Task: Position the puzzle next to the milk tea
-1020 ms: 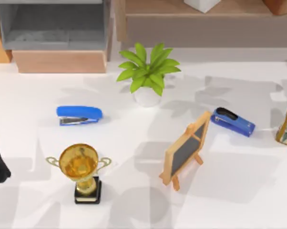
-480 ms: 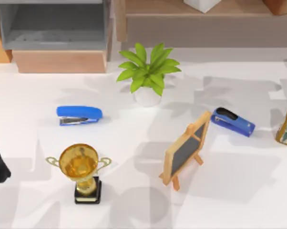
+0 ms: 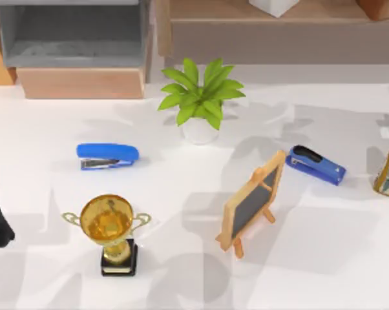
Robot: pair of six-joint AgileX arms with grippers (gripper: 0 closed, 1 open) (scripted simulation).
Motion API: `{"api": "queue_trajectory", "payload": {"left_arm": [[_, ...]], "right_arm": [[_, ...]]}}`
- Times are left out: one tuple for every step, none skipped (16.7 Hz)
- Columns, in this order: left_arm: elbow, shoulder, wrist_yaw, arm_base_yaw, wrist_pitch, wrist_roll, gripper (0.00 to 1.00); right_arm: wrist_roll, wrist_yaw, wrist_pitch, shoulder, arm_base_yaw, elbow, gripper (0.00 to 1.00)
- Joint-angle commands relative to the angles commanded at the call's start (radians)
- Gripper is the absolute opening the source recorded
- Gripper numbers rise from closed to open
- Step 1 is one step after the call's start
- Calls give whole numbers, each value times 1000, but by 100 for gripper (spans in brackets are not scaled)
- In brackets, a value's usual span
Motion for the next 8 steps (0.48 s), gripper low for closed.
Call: {"api": "queue_trajectory", "payload": {"left_arm": [[0, 0, 0, 0, 0, 0, 100], [0, 0, 0, 0, 0, 0, 100], [0, 0, 0, 0, 0, 0, 100], [0, 0, 0, 0, 0, 0, 100], [0, 0, 0, 0, 0, 0, 100], [0, 0, 0, 0, 0, 0, 100], [0, 0, 0, 0, 0, 0, 100], [0, 0, 0, 0, 0, 0, 100]], "right_arm": [[0, 0, 0, 0, 0, 0, 8], [0, 0, 0, 0, 0, 0, 15], [0, 0, 0, 0, 0, 0, 23], [0, 0, 0, 0, 0, 0, 30], [0, 0, 0, 0, 0, 0, 38], [0, 0, 0, 0, 0, 0, 45], [0, 0, 0, 0, 0, 0, 53], [0, 0, 0, 0, 0, 0, 60]]}}
